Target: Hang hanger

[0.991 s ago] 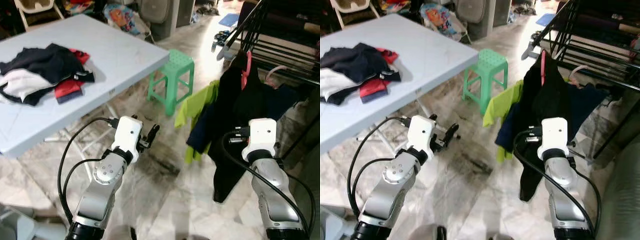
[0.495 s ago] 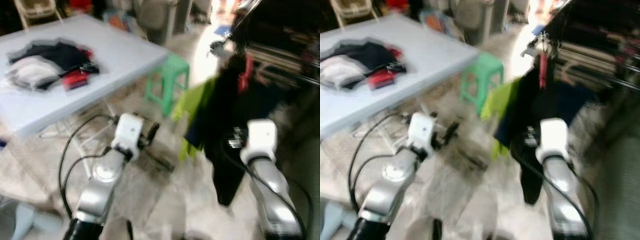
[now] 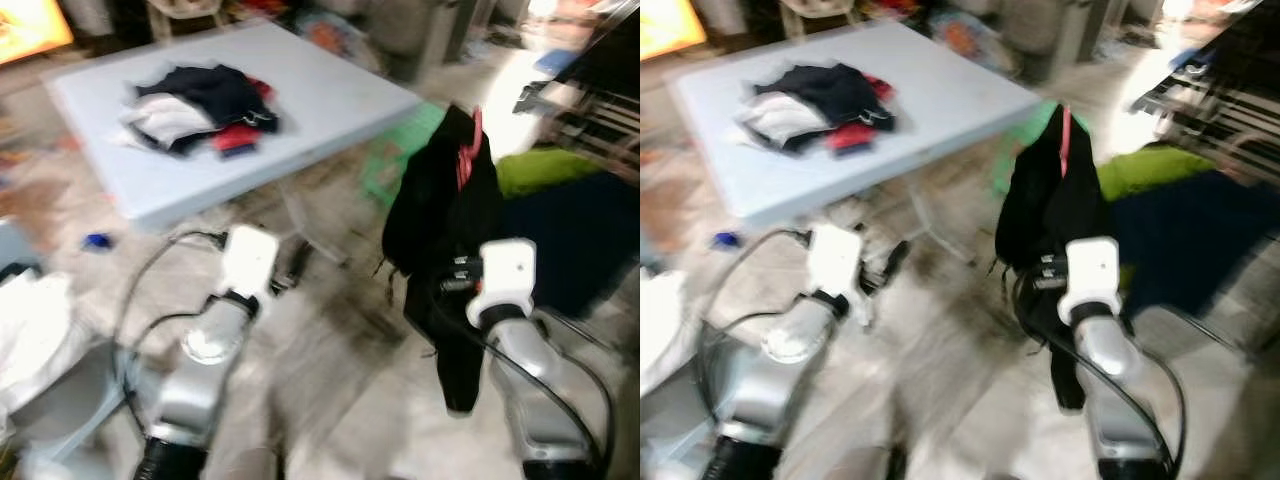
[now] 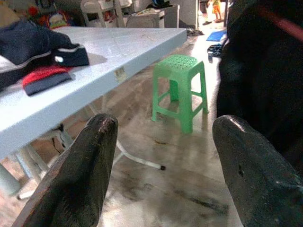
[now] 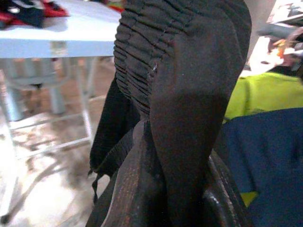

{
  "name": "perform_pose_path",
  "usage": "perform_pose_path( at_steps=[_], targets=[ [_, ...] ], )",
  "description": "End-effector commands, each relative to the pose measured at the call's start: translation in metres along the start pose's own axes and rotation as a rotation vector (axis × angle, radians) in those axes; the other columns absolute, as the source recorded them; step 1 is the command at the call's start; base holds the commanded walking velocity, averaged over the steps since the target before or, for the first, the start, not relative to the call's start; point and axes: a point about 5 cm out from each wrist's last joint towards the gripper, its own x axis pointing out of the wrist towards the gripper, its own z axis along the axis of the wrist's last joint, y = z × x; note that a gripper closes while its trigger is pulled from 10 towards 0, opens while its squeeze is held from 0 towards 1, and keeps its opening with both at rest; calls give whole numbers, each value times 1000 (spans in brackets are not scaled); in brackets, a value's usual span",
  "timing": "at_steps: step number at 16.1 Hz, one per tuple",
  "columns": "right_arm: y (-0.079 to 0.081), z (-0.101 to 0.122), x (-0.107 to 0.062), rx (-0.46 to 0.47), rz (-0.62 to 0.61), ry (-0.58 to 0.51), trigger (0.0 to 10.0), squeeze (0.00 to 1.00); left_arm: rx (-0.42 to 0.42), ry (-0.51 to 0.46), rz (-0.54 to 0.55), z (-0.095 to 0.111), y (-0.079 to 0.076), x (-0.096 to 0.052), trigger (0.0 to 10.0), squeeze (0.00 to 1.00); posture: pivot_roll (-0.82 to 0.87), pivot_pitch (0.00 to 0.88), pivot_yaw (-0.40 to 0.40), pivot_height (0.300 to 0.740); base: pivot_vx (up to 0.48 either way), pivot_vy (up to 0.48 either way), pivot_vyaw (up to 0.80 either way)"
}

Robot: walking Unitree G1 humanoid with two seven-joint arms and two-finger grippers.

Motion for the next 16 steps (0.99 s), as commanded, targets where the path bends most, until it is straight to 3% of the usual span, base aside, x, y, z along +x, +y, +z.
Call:
perform_pose_path(
  at_steps=[1, 4, 9, 12, 16],
  targets=[
    [11, 18, 3, 20, 75, -89, 10000, 0, 47, 17, 36, -1, 12, -2, 10000, 0, -36, 0, 1, 740, 0, 0, 800],
    [29, 24, 1, 32, 228, -111, 10000, 0, 126, 36, 60, -4, 23, -3, 10000, 0, -31, 4, 5, 740, 0, 0, 800],
    [48, 27, -4, 16, 407, -116, 10000, 0, 155, 34, 8, -4, 17, -2, 10000, 0, -34, 6, 8, 740, 0, 0, 800],
    [47, 29, -9, 13, 507, -102, 10000, 0, 173, 37, 7, -5, 17, -1, 10000, 0, -36, 4, 7, 740, 0, 0, 533],
    [28, 37, -24, 14, 743, -38, 10000, 0, 186, 44, 13, -7, 20, 0, 10000, 0, -47, 8, 11, 740, 0, 0, 0]
  ],
)
